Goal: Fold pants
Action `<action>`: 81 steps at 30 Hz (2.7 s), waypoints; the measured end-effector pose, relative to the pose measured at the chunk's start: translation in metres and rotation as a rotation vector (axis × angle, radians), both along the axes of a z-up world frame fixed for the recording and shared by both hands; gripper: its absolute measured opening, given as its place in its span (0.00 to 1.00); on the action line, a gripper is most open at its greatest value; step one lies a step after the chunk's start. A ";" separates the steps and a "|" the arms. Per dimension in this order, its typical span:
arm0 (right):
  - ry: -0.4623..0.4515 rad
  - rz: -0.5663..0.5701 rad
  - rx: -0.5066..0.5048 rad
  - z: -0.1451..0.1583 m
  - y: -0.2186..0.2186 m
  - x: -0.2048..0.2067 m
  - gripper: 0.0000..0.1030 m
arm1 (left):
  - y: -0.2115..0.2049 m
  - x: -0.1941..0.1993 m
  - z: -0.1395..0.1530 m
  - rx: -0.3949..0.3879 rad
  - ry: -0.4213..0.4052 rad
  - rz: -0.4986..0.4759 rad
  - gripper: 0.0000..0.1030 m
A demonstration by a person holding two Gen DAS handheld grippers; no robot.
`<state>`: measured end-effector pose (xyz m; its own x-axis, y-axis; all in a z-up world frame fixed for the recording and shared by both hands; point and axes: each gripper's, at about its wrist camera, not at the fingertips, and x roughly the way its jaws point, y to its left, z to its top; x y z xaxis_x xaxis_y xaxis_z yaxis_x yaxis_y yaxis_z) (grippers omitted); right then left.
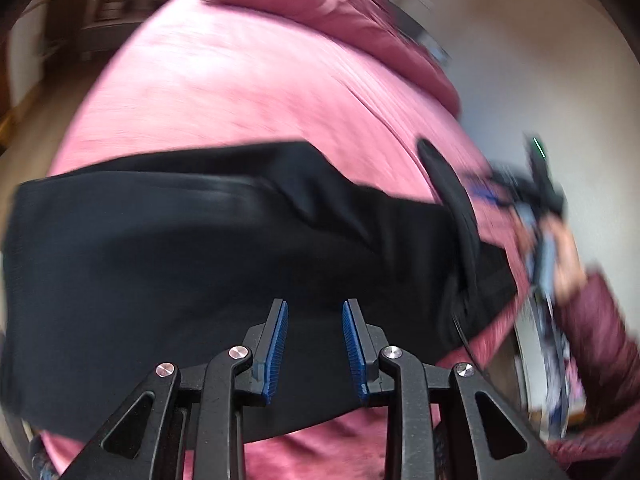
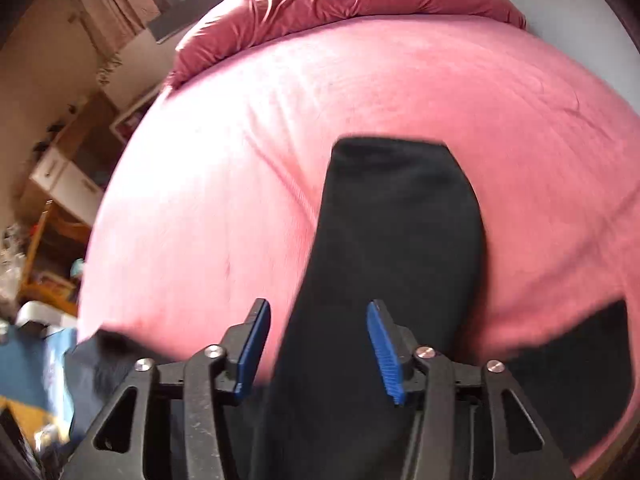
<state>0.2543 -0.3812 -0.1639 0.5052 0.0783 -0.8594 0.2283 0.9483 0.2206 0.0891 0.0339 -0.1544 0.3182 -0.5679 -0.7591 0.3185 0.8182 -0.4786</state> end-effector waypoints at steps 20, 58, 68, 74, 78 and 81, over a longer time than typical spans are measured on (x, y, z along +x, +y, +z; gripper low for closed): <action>0.026 -0.073 -0.106 0.010 -0.043 0.040 0.06 | -0.038 -0.006 -0.020 0.036 0.076 -0.090 0.28; -0.206 -0.761 0.417 -0.070 -0.273 -0.329 0.09 | -0.119 -0.024 -0.024 0.134 0.066 -0.249 0.28; -0.093 -0.767 0.325 -0.080 -0.285 -0.340 0.07 | -0.120 -0.026 -0.033 0.151 0.080 -0.258 0.28; -0.096 -0.784 0.312 -0.065 -0.286 -0.350 0.32 | -0.121 -0.031 -0.037 0.164 0.084 -0.280 0.28; -0.104 -0.730 0.346 -0.057 -0.266 -0.364 0.32 | -0.121 -0.034 -0.039 0.138 0.080 -0.293 0.28; -0.098 -0.618 0.404 -0.055 -0.236 -0.360 0.32 | -0.124 -0.037 -0.041 0.122 0.075 -0.301 0.28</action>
